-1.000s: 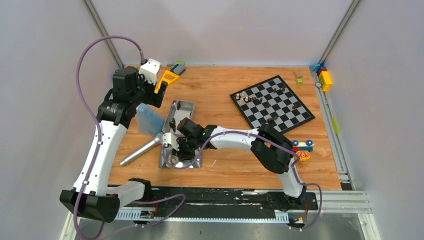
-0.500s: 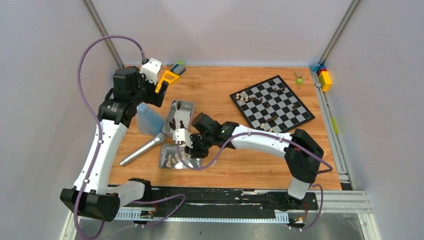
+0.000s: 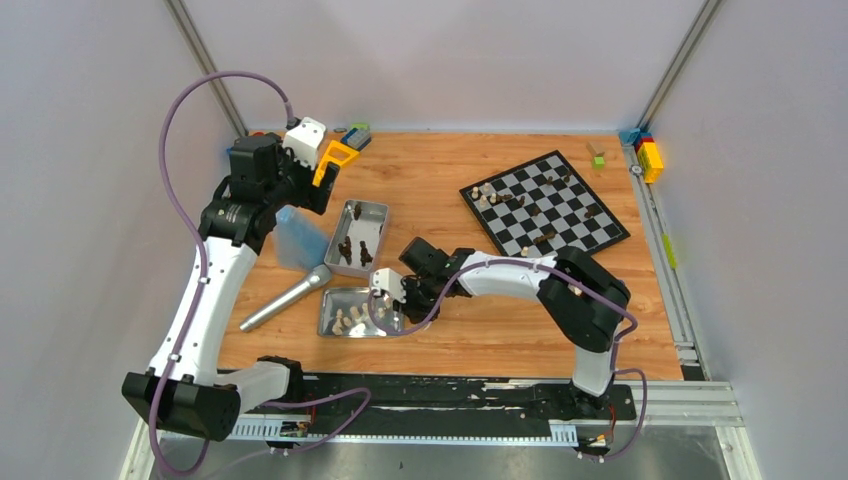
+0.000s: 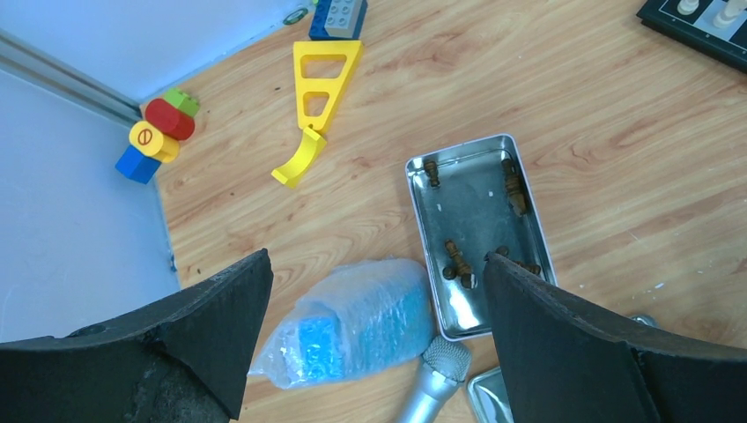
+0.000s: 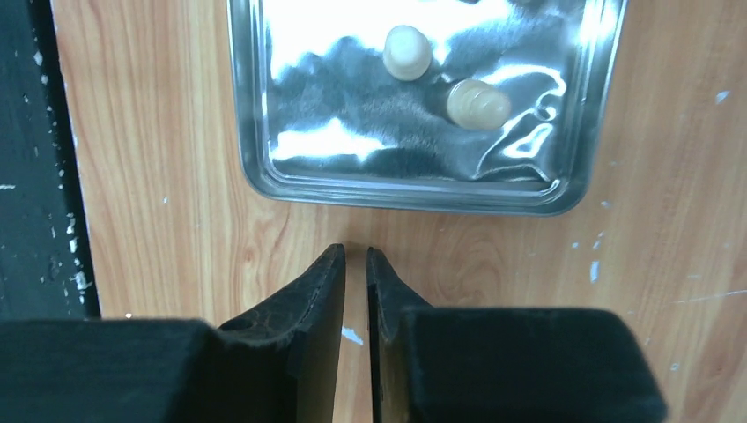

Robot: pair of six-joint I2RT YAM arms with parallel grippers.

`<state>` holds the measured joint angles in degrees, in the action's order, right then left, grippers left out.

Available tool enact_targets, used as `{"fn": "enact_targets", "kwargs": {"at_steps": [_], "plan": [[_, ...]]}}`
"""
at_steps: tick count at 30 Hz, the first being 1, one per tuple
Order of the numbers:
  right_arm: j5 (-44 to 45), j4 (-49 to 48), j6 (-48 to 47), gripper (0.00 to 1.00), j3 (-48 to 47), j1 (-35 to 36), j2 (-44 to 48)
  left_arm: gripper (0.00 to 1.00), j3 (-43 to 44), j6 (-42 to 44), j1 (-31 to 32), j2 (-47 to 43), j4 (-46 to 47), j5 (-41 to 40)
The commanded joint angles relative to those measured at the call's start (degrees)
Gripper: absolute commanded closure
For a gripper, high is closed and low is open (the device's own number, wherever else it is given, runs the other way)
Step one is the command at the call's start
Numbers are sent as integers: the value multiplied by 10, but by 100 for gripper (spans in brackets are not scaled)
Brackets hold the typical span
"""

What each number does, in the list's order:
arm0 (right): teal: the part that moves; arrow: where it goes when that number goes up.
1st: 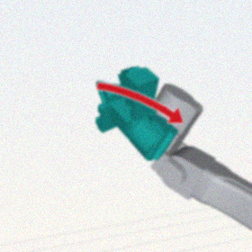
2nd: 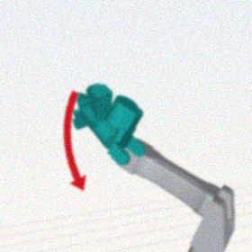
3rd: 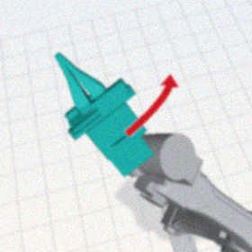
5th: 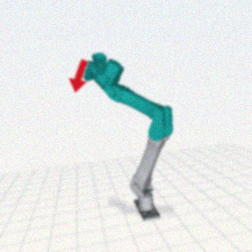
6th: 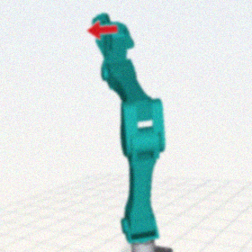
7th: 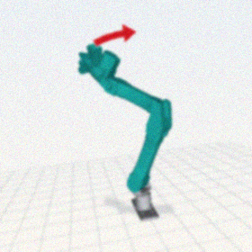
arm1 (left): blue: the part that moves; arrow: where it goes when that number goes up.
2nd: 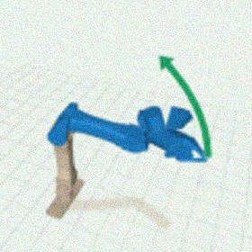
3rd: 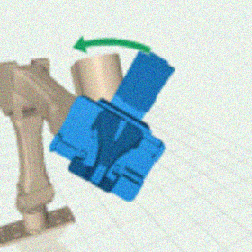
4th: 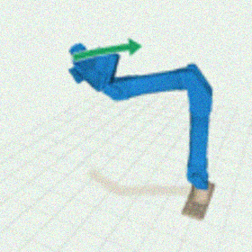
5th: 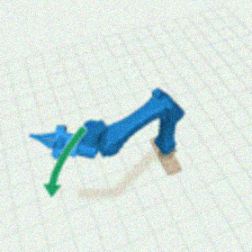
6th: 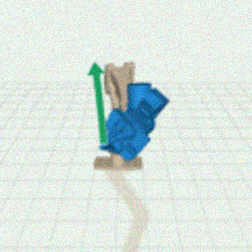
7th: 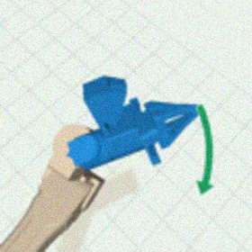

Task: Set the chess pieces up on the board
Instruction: Move the storage box to the center of the board.

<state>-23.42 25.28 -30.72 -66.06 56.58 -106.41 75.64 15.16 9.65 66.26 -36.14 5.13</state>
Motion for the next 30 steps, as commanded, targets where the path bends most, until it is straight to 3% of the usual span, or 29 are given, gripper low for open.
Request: {"fn": "enact_targets", "kwargs": {"at_steps": [1,24,27,30], "plan": [[-2,-26,-14,84,-18,3,-34,3,-11,13,-2,-1,25,3],[-67,-48,67,92,-218,54,-159,3,-36,56,-2,-15,36,-38],[-40,-49,68,90,-208,47,-135,3,-34,51,-2,-11,36,-27],[-12,-48,77,81,-175,25,-81,3,-33,46,-2,-6,40,-14]]}}
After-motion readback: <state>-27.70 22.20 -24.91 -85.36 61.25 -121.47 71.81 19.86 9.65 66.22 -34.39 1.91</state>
